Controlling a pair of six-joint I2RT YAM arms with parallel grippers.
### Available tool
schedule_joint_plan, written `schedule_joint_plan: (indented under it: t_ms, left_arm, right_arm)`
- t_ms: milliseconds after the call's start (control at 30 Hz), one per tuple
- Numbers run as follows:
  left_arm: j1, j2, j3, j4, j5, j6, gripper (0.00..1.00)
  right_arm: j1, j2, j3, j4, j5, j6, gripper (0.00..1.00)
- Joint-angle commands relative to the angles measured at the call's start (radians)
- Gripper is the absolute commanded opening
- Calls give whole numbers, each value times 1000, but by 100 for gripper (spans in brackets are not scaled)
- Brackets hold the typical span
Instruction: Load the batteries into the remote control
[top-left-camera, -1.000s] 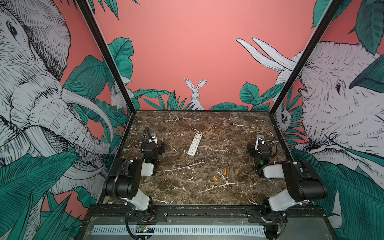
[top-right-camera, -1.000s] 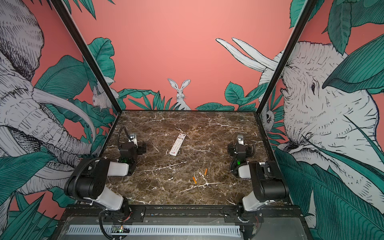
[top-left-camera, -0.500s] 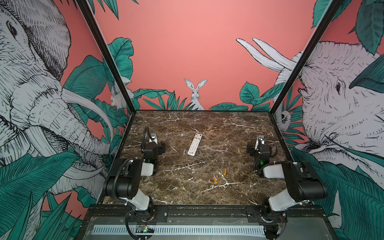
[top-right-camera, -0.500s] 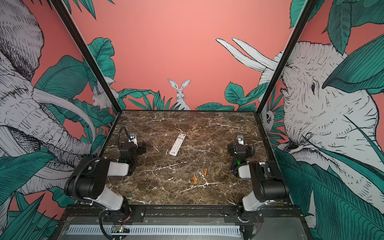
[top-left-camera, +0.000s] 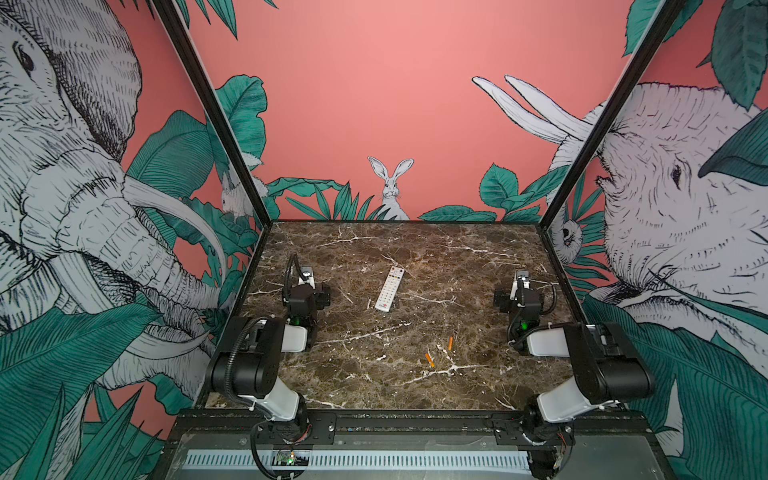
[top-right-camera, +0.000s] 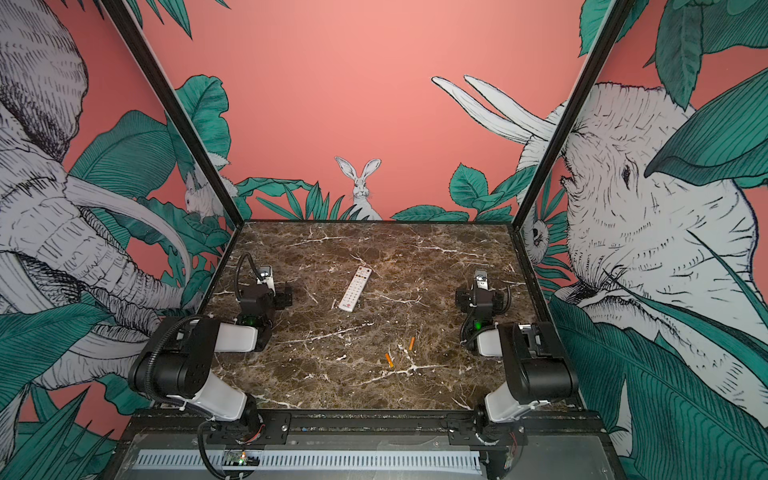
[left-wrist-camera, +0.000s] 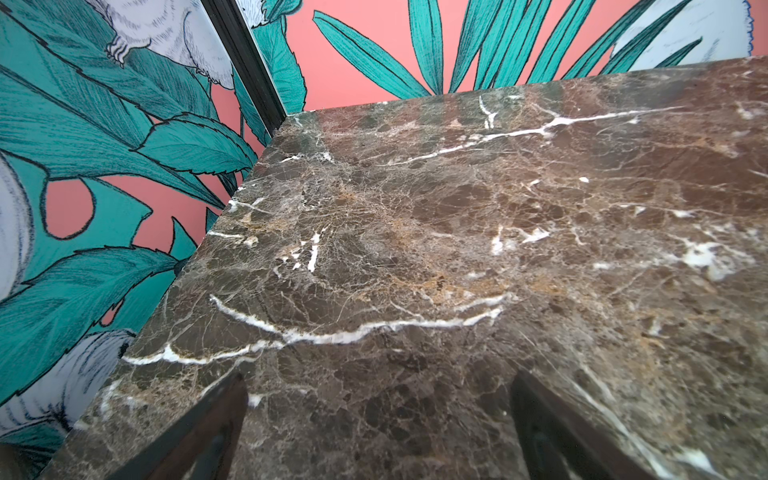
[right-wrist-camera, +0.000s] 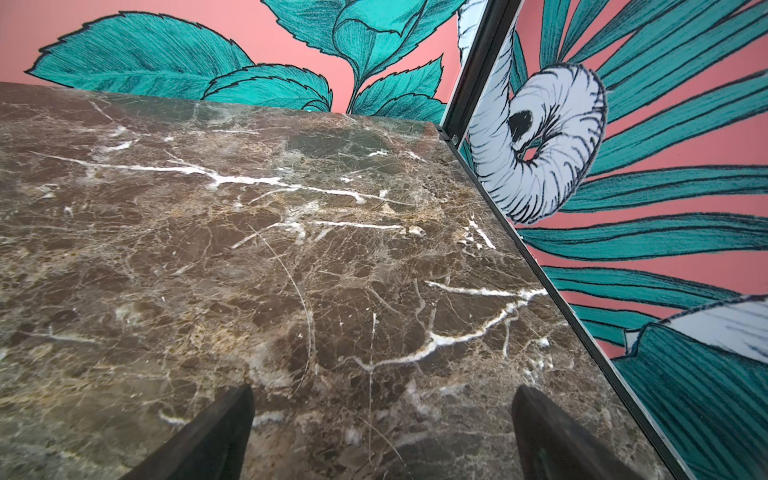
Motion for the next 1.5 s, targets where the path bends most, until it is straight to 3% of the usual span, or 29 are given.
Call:
schedule_joint_plan:
  t_ms: [0,467,600,700,867,933,1033,1167,1267,1400,1467]
  left_arm:
    - [5,-20,-5,21,5,10,100]
    - [5,-27,-10,21,-28,-2,100]
    - [6,-38,-6,1,-39,-9,100]
    - [5,-36,-6,11,-32,-2,100]
    - [2,-69,3,-18,6,29,99]
    - [-12,-159,77,-256,-74,17,100]
    - [-20,-234,175,-551,-33,22,100]
    - [-82,-285,321,-934,-67,-167,100]
    - [-136,-267,493,-1236,40,-281,99]
    - [-233,-236,587,-1324,222,-319,100]
    - [-281,-208,634,-1354,264,-329,100]
  right_arm:
    - [-3,3,9,32,-5,9,99]
    - [-2,-5,3,45,17,7,99]
    - [0,-149,4,-105,20,9,99]
    - [3,-221,-48,-52,16,4,99]
    - [12,-389,24,-344,14,62,99]
    - [20,-427,74,-462,4,98,99]
    - [41,-449,144,-600,-36,139,99]
    - [82,-434,218,-729,-118,154,99]
    - [103,-380,302,-847,-275,156,99]
    - [167,-269,404,-982,-417,142,99]
    - [219,-238,426,-1024,-420,142,99]
